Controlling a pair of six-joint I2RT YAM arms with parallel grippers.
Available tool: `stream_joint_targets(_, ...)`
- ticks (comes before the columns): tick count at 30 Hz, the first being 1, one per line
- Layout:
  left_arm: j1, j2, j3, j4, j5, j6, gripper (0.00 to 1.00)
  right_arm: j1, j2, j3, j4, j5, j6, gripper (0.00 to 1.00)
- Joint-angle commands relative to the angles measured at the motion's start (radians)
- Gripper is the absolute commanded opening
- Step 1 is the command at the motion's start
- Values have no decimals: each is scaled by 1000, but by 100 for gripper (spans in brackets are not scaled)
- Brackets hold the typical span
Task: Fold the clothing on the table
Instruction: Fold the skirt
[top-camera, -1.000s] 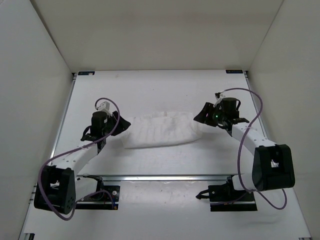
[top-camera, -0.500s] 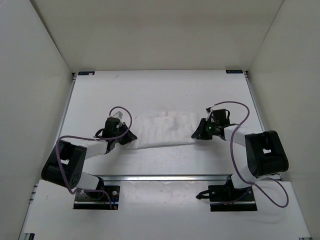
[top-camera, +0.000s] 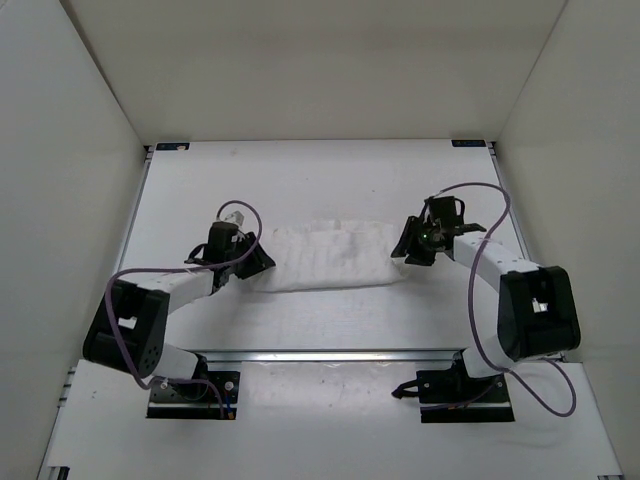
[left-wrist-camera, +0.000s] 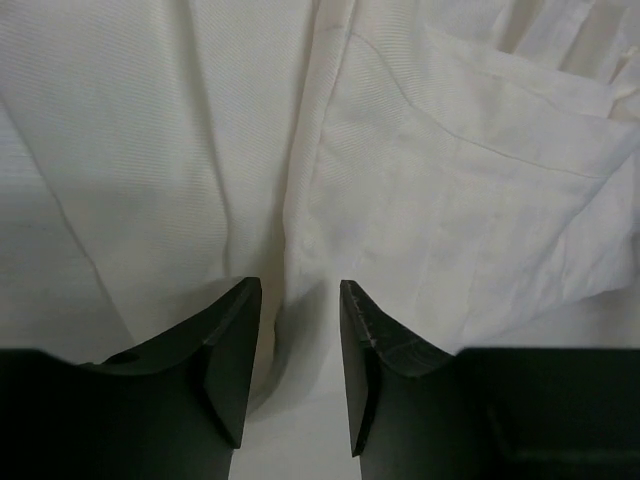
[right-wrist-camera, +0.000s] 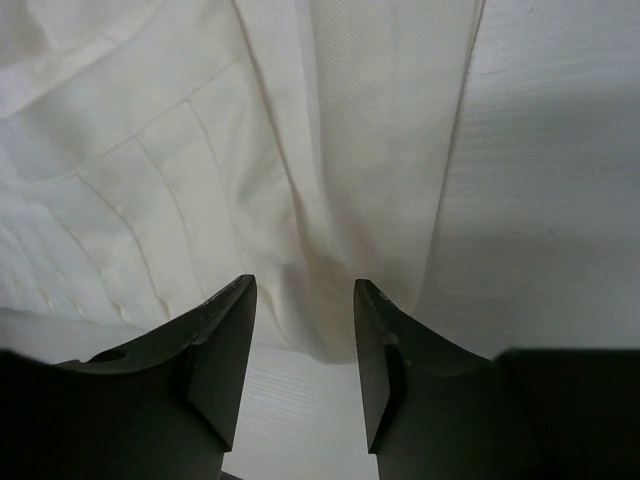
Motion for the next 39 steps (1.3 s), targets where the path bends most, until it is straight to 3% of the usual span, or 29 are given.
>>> stream_joint_targets(1, 17, -114, 62, -133, 0, 22, 49, 2, -121, 58, -108, 92, 1, 42)
stream_joint_targets(7, 1, -293, 9, -202, -13, 5, 54, -47, -198, -55, -57, 17, 21, 63)
stream_joint_targets(13, 23, -406, -118, -287, -75, 7, 56, 9, -217, -176, 16, 31, 78, 73)
stream_joint_targets(22, -14, -404, -238, -235, -134, -38, 73, 0, -159, -255, 128, -26, 105, 74)
stream_joint_targets(31, -57, -292, -220, -129, -150, -95, 74, 8, -85, -290, 211, -33, 133, 74)
stream_joint_targets(34, -69, -251, -221, -87, -147, -108, 67, 2, -62, -296, 230, -17, 142, 73)
stream_joint_targets(36, -68, -228, -218, -54, -147, -111, 53, -15, -50, -309, 250, -18, 159, 71)
stream_joint_targets(39, -65, -211, -221, -34, -145, -111, 32, -32, -38, -319, 274, -23, 177, 58)
